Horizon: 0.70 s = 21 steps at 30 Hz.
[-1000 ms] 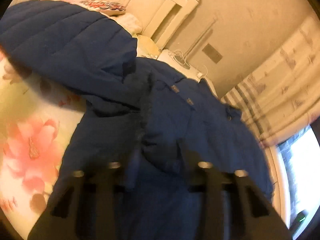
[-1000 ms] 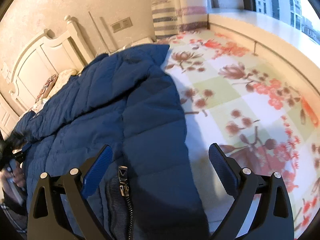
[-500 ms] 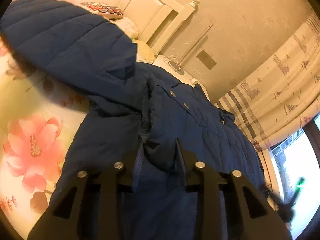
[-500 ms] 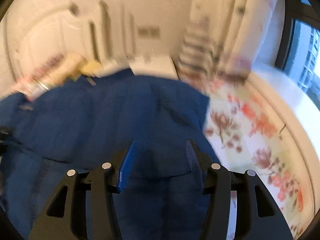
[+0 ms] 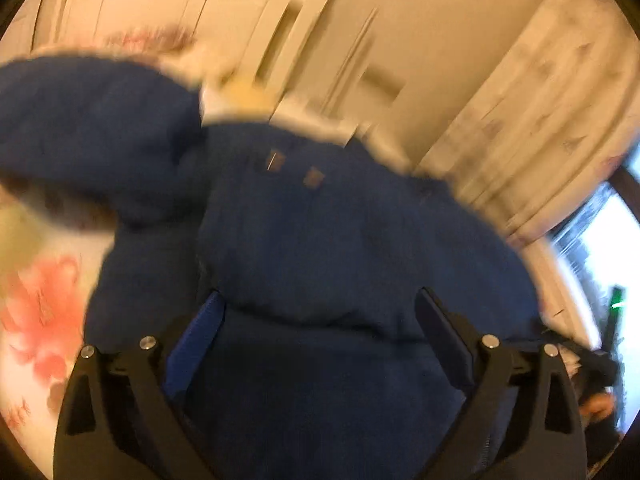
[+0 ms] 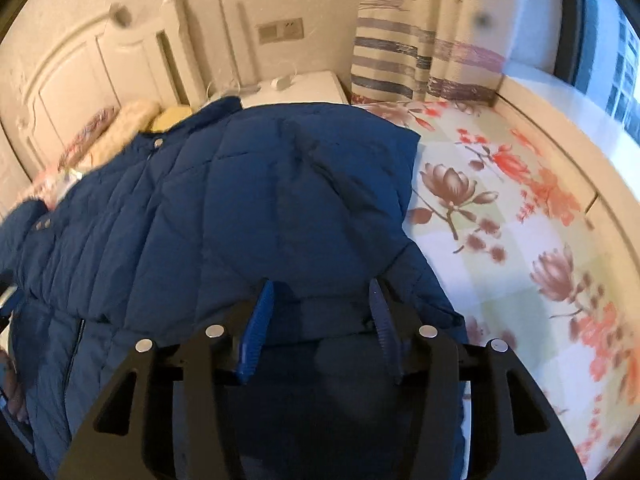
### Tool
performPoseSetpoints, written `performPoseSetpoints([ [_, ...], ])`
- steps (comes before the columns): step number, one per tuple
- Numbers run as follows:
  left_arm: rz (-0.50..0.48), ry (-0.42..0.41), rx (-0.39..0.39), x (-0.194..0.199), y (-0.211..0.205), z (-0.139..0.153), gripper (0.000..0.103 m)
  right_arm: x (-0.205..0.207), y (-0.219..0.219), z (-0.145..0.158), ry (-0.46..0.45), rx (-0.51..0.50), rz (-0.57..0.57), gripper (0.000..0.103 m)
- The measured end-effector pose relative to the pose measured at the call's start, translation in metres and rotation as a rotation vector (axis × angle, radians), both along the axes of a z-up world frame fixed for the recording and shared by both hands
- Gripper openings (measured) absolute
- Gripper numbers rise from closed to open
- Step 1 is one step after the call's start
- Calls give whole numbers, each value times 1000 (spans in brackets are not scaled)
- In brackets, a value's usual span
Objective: Fold large clothes
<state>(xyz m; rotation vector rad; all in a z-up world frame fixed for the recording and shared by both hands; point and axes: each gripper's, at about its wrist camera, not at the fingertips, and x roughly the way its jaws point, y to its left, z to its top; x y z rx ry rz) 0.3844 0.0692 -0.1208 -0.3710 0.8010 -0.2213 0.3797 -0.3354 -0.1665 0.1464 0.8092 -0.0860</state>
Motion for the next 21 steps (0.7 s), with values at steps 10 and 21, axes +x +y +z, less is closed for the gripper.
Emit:
performPoseSetpoints([
  [10,-11,-5,21,1,-7,-1,100,103,-15,-5,113,-70,26,51],
  [21,-11,5,61,2,-11,-1,101,144,-16,-11,127,-61,-48,72],
])
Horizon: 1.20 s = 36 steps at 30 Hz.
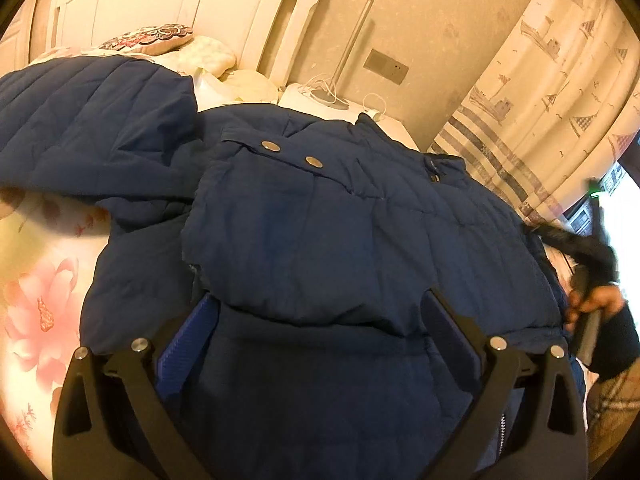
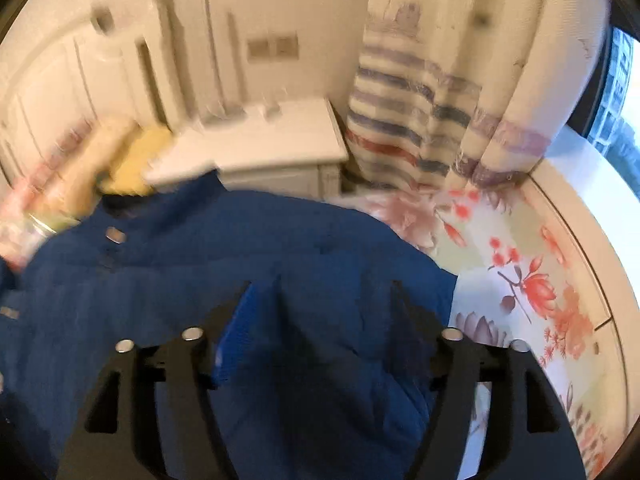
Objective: Fold large clothes
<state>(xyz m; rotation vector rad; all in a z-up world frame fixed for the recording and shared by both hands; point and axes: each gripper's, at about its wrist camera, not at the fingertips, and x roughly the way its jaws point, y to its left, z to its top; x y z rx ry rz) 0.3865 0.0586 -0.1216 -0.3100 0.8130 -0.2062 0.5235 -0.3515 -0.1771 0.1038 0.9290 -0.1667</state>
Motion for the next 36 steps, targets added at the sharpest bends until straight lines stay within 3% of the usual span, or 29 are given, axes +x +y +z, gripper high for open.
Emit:
performPoseSetpoints([
  [3,0,-3,-20,0,3,0,100,0,3,10,-2,-6,-46,72],
  [7,0,2,3,1,0,-1,101,-14,38,30,-132,-14,28,72],
  [10,0,2,9,1,-1,-1,101,-2,78,2,-2,-57,186,76],
  [11,0,1,-3,1,1,-1,101,-4,83,0,-21,-100,175,78],
  [13,0,-2,-18,0,3,-1,101,-5,81,7,-15,-95,104,77],
  [15,1,-5,-27,0,4,-1,101,-24,88,25,-108,-86,73,77],
  [17,1,-3,-20,0,4,-1,101,-38,108,28,-149,-86,145,78],
  [20,0,-2,-11,0,5,-2,101,-35,137,-3,-12,-134,266,82],
  [23,0,-7,-36,-1,8,-2,101,-44,126,4,-19,-69,189,80],
  [24,0,-11,-46,-1,9,-1,101,-56,127,14,-52,-63,151,80],
  [26,1,-26,-102,-3,17,-1,101,-86,135,34,-171,-19,175,81],
  [27,2,-35,-138,-4,21,0,101,-96,139,36,-185,-16,182,83],
  [28,6,-42,-165,-4,26,0,101,-103,146,31,-164,-15,194,89],
  [30,22,-50,-191,-4,29,0,100,-101,162,2,-8,-2,297,89],
  [31,25,-55,-198,-6,31,0,100,-105,169,-13,11,-72,327,91],
  [32,29,-60,-197,-7,31,0,100,-115,172,-11,-34,-125,327,92],
  [33,38,-67,-187,-10,31,1,100,-122,173,-9,-15,-137,317,92],
  [36,64,-79,-172,-12,32,4,100,-156,171,6,-57,-100,317,92],
])
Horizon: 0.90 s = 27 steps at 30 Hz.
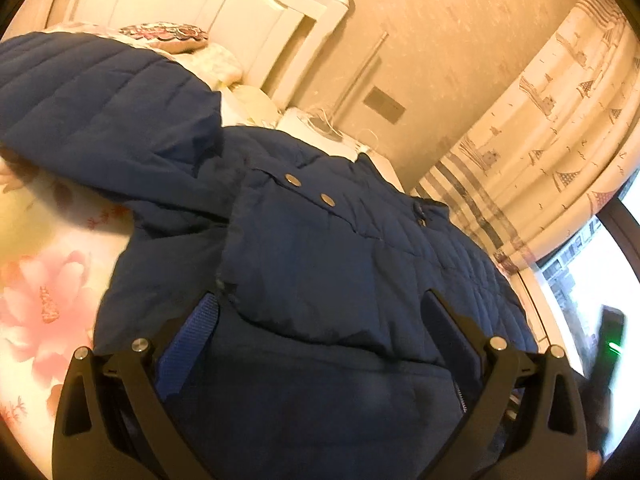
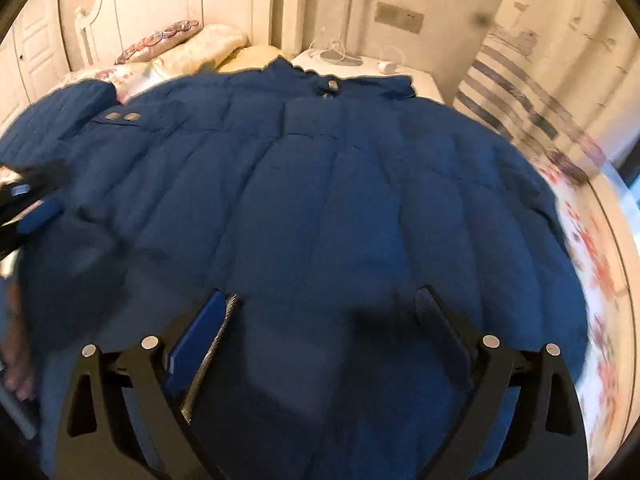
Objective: Fold large clothes
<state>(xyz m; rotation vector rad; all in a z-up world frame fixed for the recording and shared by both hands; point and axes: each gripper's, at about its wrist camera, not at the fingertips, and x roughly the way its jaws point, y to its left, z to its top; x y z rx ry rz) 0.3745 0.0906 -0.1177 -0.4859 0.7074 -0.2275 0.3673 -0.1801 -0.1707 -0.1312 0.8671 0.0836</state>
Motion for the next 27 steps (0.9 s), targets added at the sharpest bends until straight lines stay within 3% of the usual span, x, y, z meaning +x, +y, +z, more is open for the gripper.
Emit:
performPoseSetpoints([
  [2,13,3,-5,0,1,0,100,-35,3,3,-13,-3,25,93],
  [5,28,-1,-21,-1,6,0,100,-66,6,-26,21,-107,18,97],
  [7,32,-7,-37,-2,9,0,100,-85,-4,-34,-55,-32,-7,98],
  [9,35,-27,-72,-5,15,2,100,-85,-12,-35,-39,22,-17,98],
  [11,114,-93,-126,-18,38,11,100,-80,-13,-36,-24,39,-17,98],
  [15,420,-178,-334,-52,125,25,100,-81,-13,-36,-17,59,-16,98],
  [21,730,-140,-521,-65,272,20,98,-85,-14,-37,-15,72,-15,99],
  [27,794,-52,-508,-29,350,21,94,-84,-16,-38,-6,95,-13,99],
])
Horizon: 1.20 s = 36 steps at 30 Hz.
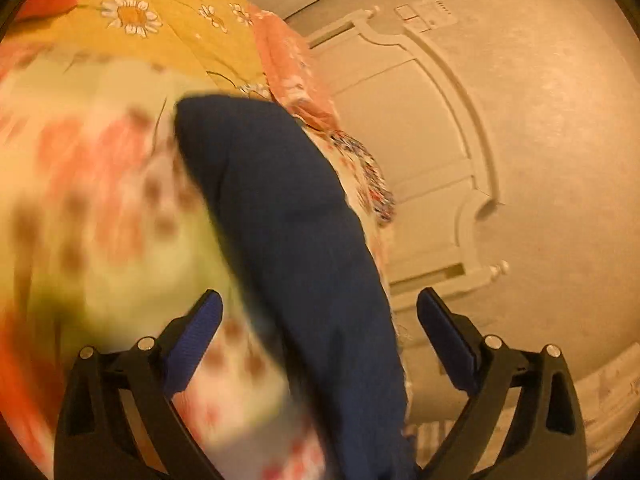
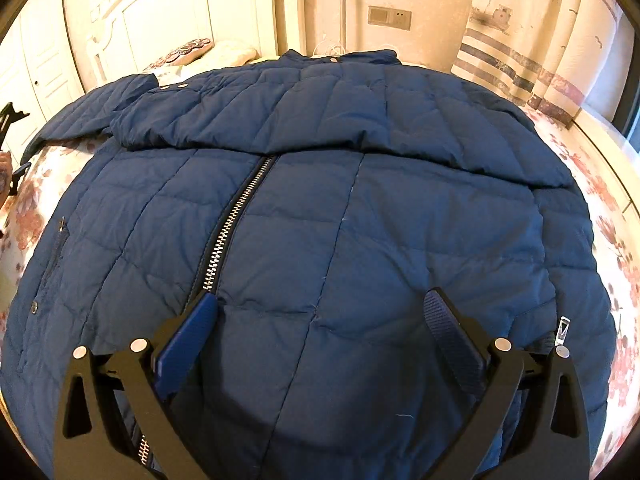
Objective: Fold large clothes
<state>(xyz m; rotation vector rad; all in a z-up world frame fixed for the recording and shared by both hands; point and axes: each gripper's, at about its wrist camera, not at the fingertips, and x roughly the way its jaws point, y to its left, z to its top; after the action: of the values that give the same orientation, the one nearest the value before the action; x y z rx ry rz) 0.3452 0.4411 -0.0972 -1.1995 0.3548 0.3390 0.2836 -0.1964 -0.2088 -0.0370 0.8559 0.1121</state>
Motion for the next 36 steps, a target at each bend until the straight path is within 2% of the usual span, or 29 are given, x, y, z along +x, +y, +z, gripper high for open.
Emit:
performPoseSetpoints([
  [1,0,19,-1,8,10,-2,78,0,0,0,0,1,0,99],
  [2,-6,22,-17,13,18,-5,33,0,0,0,1,1,0,99],
  [3,-11,45,-65,16,23,-13,10,0,0,0,0,1,0,99],
  [4,-2,33,-91,14,27,-14,8,0,0,0,0,1,0,99],
  [5,17,15,-70,8,26,-8,7,0,0,0,1,1,1,99],
  [6,24,5,-24,6,20,2,6,0,0,0,1,2,1,99],
  [8,-10,-28,162,6,-17,43,5,0,0,0,0,3,0,99],
  [10,-93,-87,293,9,-64,82,5,0,0,0,0,5,1,99],
  [12,-221,-142,437,16,-125,120,5,0,0,0,1,8,1,99],
  [14,-432,-184,637,24,-217,149,6,-1,0,0,1,10,1,99],
  [15,-520,-174,722,28,-263,152,6,-1,0,0,1,12,1,99],
  [17,-666,-116,834,37,-341,138,6,-1,-1,0,1,16,2,99],
  [19,-789,-46,882,47,-400,107,6,-2,-1,0,1,21,3,99],
  [21,-935,73,913,57,-457,54,7,-2,-2,0,1,27,5,99],
  [24,-1048,230,915,76,-498,-9,12,-3,-4,1,-1,41,6,99],
  [25,-1043,235,946,74,-502,-14,12,-4,-5,1,-2,48,7,99],
  [26,-1049,231,950,70,-505,-12,20,-4,-5,1,-2,55,8,99],
  [27,-1071,216,928,68,-503,-10,32,-4,-6,1,-3,61,8,99],
  [28,-1132,180,878,64,-501,-5,70,-3,-5,1,-2,64,8,99],
  [29,-1178,149,859,57,-499,3,93,-3,-5,1,-2,65,8,99],
  [32,-1025,34,1003,16,-481,39,93,-4,-5,2,-4,71,8,99],
  [34,-902,-76,975,-15,-454,58,95,-4,-5,2,-5,75,8,99],
  [35,-816,-116,928,-27,-432,62,99,-4,-5,2,-4,74,7,99],
  [36,-755,-114,897,-29,-414,65,100,-3,-5,2,-4,72,7,99],
])
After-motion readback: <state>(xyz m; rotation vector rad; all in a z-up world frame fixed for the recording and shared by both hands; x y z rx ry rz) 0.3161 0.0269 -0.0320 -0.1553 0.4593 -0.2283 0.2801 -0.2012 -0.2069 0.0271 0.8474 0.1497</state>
